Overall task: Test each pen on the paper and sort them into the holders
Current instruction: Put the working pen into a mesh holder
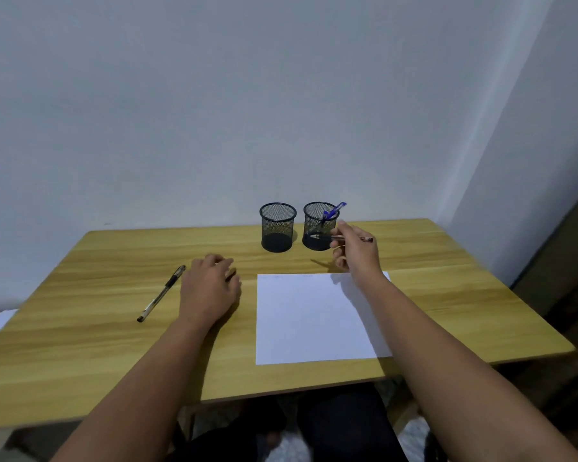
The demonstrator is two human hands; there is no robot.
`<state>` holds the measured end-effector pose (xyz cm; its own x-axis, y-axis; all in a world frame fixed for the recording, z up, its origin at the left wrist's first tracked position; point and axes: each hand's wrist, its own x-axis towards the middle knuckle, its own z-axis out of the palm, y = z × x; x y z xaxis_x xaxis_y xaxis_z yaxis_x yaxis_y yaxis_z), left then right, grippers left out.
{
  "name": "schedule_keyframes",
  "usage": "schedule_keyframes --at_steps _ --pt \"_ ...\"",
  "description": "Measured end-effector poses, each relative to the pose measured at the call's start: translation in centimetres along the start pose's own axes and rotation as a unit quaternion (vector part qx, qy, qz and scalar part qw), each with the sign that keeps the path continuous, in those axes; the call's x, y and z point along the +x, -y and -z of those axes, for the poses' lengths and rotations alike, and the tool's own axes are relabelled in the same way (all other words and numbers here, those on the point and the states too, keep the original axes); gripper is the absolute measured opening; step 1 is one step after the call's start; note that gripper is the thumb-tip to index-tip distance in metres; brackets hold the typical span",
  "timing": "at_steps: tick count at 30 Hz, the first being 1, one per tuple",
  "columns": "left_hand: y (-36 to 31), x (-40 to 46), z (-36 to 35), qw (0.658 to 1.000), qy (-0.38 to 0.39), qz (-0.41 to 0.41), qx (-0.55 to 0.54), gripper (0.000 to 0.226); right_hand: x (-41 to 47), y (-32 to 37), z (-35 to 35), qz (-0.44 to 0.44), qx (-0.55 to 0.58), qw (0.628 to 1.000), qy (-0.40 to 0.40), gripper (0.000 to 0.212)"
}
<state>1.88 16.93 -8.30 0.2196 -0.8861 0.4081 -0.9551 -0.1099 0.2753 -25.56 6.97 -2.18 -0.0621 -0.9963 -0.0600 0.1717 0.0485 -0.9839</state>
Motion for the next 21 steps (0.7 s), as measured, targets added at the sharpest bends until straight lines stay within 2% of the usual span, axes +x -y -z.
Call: schedule_keyframes --at_steps 3,7,9,12,14,17,21 --pt "0.3 0.5 0.5 0.995 0.06 0.04 0.064 0.032 -0.6 0.1 0.2 0.025 -0.029 0.999 0.027 0.024" --pt "0.4 0.7 0.7 0.996 0.051 0.056 0.041 0.024 -1.7 0.5 -0.1 -0.019 -0.029 0.994 0.107 0.017" --pt "0.4 0.6 0.9 0.996 0.047 0.07 0.015 0.019 -2.1 0.2 -0.1 -0.028 -0.065 0.989 0.133 0.019" --pt "0.4 0.3 1.4 0.993 0.051 0.091 -0.05 0.01 -2.5 -0.5 0.1 -0.021 -0.148 0.973 0.176 0.019" --pt "0.3 0.3 1.8 0.983 0.059 0.108 -0.136 0.005 -2.7 -0.9 0.1 -0.017 -0.177 0.965 0.191 0.019" --pt "-0.6 0.4 2.8 0.962 0.07 0.102 -0.244 0.01 -3.0 -1.4 -0.6 0.019 -0.233 0.953 0.192 0.015" --pt "-1.7 0.9 4.0 0.942 0.088 0.093 -0.31 0.014 -3.3 -1.5 -1.6 0.051 -0.261 0.943 0.199 0.011"
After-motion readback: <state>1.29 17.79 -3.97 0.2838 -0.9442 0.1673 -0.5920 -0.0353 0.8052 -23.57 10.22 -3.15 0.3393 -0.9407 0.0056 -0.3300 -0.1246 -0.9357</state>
